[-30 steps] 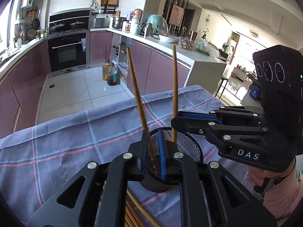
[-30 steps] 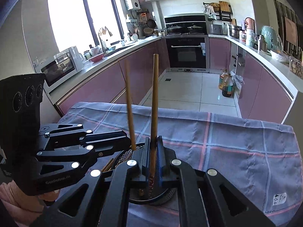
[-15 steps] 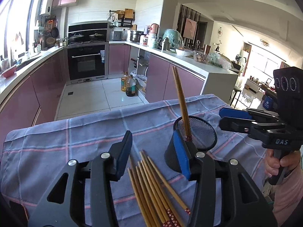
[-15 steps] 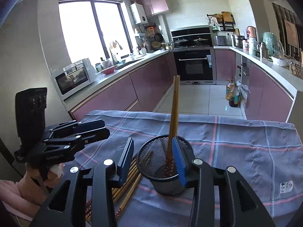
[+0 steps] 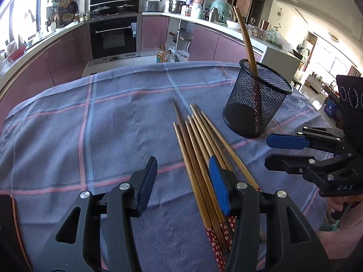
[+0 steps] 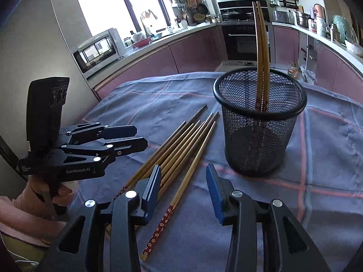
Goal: Organize utensils
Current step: 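Move the left tool back to the chopstick pile and grasp one while the right tool grasps another, then raise the left tool's chopstick upright above the mesh cup while the right tool raises its own, then drop the left tool's chopstick into the mesh cup and open while the right tool releases its own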
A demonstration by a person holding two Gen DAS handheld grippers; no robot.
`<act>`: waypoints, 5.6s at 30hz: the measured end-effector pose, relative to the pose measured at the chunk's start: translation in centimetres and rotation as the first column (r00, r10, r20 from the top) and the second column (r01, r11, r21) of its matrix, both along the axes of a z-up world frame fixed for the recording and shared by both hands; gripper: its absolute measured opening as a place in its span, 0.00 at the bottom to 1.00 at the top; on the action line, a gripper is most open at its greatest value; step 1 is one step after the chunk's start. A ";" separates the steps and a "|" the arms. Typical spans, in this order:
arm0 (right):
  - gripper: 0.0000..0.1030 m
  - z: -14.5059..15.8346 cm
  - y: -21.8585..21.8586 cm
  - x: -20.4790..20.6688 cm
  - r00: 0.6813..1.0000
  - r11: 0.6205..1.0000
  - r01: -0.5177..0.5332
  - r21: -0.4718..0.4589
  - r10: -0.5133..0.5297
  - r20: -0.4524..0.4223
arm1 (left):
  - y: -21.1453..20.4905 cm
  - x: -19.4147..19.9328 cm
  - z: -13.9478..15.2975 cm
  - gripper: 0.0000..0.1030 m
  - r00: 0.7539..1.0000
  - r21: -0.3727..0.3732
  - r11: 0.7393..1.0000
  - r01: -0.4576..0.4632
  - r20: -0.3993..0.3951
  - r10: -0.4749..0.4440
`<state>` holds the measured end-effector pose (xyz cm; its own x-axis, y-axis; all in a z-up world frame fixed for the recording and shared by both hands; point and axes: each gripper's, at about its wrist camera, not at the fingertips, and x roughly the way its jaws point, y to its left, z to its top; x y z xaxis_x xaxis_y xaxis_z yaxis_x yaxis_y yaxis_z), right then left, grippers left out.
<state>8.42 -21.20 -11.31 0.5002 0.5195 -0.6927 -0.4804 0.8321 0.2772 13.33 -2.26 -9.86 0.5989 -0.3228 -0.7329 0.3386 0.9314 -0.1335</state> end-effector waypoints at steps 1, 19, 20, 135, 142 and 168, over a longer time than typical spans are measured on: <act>0.36 -0.2 0.1 0.1 1.000 1.000 0.005 -0.006 -0.005 -0.007 | -0.1 -0.1 -0.5 0.46 1.000 0.005 1.000 0.000 -0.007 0.001; 0.29 -1.9 0.8 0.6 0.998 0.996 0.049 -0.071 -0.052 -0.034 | -0.5 -0.2 -2.8 0.44 0.999 0.049 0.999 0.006 -0.045 -0.004; 0.29 -1.9 0.9 0.6 0.998 0.996 0.050 -0.075 -0.052 -0.032 | -0.5 -0.2 -2.8 0.44 0.999 0.052 0.999 0.006 -0.044 -0.004; 0.06 13.9 -7.2 3.6 0.896 0.974 0.179 0.141 -0.220 0.385 | -5.2 2.4 18.1 0.07 0.932 -0.285 0.928 0.238 0.337 -0.136; 0.06 12.7 -6.9 5.2 0.901 0.973 0.196 0.124 -0.229 0.368 | -7.9 3.6 17.5 0.07 0.937 -0.227 0.946 0.230 0.314 -0.153; 0.07 6.7 -5.8 8.9 0.976 0.982 0.189 -0.016 -0.186 0.110 | -12.0 8.2 8.8 0.08 0.971 -0.092 0.967 0.238 0.059 -0.233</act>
